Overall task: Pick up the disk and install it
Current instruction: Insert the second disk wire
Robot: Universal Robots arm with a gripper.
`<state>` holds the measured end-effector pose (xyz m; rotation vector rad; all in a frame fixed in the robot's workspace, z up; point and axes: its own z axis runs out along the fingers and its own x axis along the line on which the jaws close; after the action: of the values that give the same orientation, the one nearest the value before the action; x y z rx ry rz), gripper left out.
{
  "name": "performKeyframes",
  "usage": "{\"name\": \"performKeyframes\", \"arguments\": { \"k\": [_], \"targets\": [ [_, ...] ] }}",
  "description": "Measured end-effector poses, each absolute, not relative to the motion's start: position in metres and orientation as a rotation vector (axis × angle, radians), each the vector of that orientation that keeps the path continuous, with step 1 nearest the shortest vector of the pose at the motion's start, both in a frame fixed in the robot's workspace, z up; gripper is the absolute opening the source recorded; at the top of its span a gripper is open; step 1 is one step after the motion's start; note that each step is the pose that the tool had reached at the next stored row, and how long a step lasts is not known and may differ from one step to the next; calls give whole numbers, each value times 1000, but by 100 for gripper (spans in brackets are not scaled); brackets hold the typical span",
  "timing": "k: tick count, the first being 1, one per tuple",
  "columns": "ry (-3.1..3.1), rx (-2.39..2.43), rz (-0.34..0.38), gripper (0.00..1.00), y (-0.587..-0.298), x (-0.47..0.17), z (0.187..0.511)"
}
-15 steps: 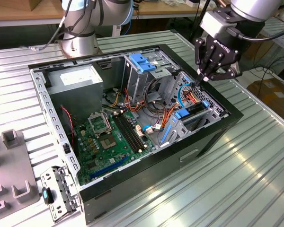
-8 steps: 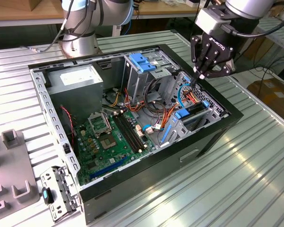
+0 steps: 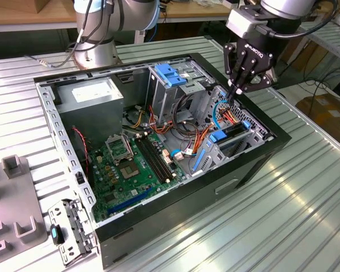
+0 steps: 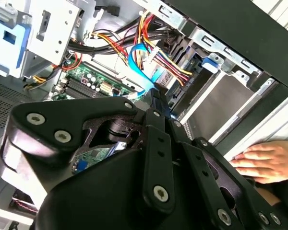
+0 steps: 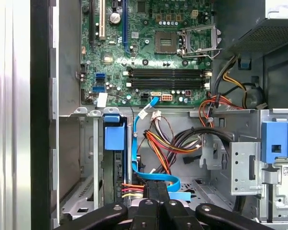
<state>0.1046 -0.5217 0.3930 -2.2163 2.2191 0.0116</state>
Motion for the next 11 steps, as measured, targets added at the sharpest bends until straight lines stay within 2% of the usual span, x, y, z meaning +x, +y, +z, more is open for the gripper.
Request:
{"name": "performKeyframes", "arguments": {
  "k": [1,2,7,8,9,11],
  "targets": [
    [2221,-2218,8,11,-522,105,391],
    [2223,-2221,2,18,-522,105,390],
    [2234,-2231,-21,18,-520,105,386],
    [2236,-2233,-25,19,-520,105,385],
    [2237,-2234,-29,25,-519,105,384],
    [2238,-2235,-31,25,-519,105,383]
  ]
}}
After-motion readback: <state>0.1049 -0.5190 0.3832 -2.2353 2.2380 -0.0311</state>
